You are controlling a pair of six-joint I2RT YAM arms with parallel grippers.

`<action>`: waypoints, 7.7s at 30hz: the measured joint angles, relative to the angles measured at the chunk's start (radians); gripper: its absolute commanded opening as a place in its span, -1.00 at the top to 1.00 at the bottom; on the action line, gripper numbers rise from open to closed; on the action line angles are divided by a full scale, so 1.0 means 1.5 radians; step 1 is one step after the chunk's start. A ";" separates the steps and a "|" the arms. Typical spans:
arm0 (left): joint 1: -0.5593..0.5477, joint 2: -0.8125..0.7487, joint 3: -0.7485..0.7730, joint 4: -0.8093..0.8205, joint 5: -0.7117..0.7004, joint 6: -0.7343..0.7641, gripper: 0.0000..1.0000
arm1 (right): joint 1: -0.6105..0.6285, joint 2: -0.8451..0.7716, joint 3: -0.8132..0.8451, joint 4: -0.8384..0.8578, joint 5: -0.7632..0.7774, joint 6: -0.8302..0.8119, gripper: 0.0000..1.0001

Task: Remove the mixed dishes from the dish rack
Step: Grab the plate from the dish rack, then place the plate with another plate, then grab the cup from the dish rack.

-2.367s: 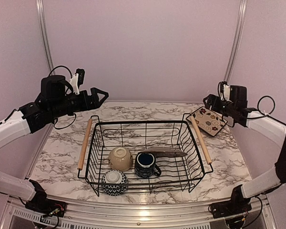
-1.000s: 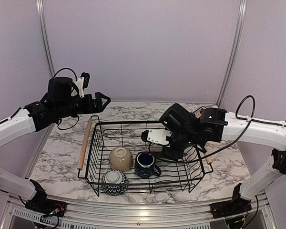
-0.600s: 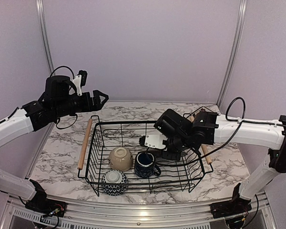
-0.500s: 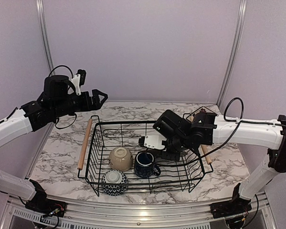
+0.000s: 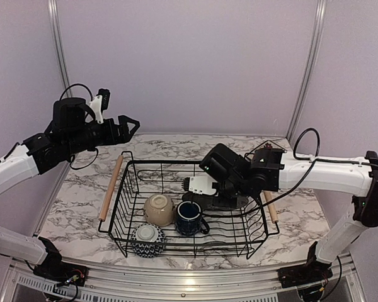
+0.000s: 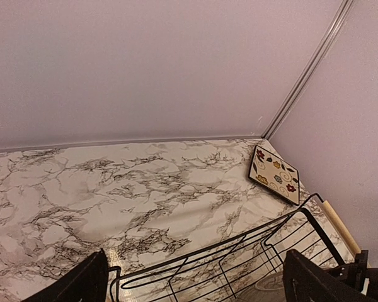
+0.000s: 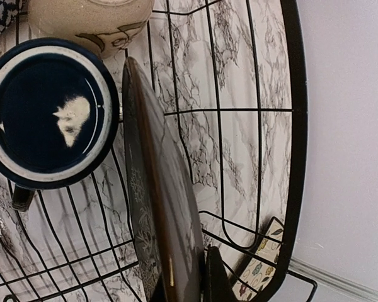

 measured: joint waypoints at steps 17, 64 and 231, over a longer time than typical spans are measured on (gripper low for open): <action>0.000 -0.007 0.000 0.000 -0.018 0.000 -0.98 | 0.031 -0.017 0.004 -0.013 0.053 0.011 1.00; 0.000 -0.010 0.000 0.000 -0.012 -0.033 -0.98 | -0.600 -0.370 -0.422 0.691 -0.432 1.292 1.00; 0.000 -0.013 -0.013 -0.030 -0.030 -0.034 -0.98 | -0.031 0.189 0.168 -0.082 -0.330 0.327 -0.97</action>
